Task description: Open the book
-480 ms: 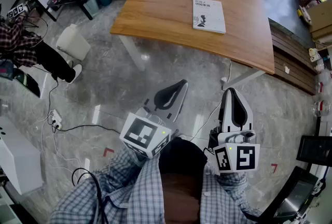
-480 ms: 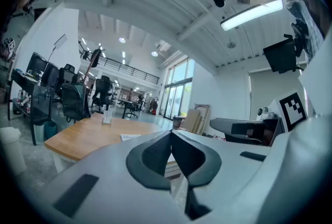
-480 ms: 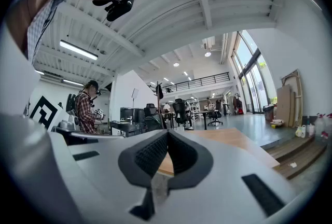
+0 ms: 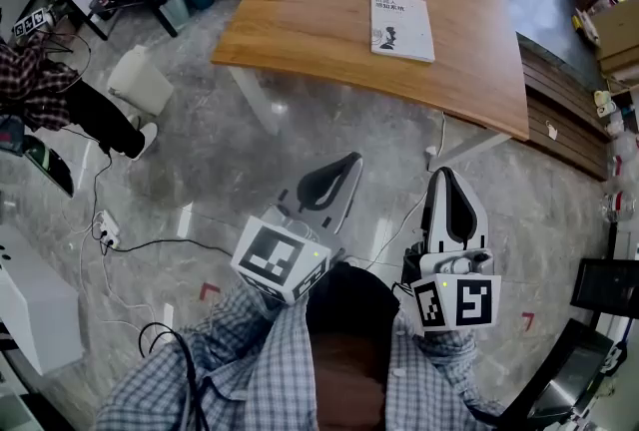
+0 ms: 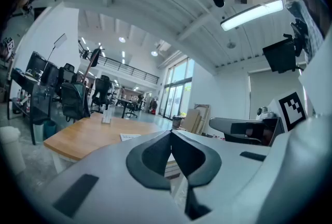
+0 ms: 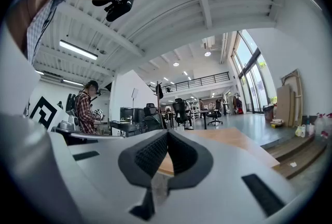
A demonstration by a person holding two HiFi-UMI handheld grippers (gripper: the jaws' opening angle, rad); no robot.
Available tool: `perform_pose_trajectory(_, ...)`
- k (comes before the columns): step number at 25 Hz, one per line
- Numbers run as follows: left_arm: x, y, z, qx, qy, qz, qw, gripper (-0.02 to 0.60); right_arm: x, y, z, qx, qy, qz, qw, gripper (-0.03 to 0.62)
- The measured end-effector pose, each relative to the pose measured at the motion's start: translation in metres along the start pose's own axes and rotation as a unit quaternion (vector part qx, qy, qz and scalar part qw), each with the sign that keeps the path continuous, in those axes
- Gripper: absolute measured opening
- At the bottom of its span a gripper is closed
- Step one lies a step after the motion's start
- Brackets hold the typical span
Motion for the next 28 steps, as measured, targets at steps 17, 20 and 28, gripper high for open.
perform_pose_trajectory(17, 0.004, 0.01, 0.007, -0.003, -0.006, -0.002, 1.0, 0.008, -0.002, 0.008, -0.005, -0.008, 0.006, -0.006, 1.0, 0.02)
perform_pose_trajectory(20, 0.006, 0.015, 0.01, -0.002, -0.008, -0.003, 1.0, 0.008, 0.0, 0.012, -0.007, -0.01, 0.003, -0.002, 1.0, 0.02)
perform_pose_trajectory(28, 0.012, 0.035, 0.026, 0.006, -0.019, -0.002, 0.9998, 0.008, -0.002, 0.031, -0.009, -0.022, 0.002, -0.006, 1.0, 0.02)
Point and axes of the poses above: the fingertips, and each gripper's own axes: z backward along the fingers, y to its left, x out of its top, the point moved 9 cm from there along z, backward along the fingers, and after that the axes turned 2 degrees about z, right-handed, at the moved point
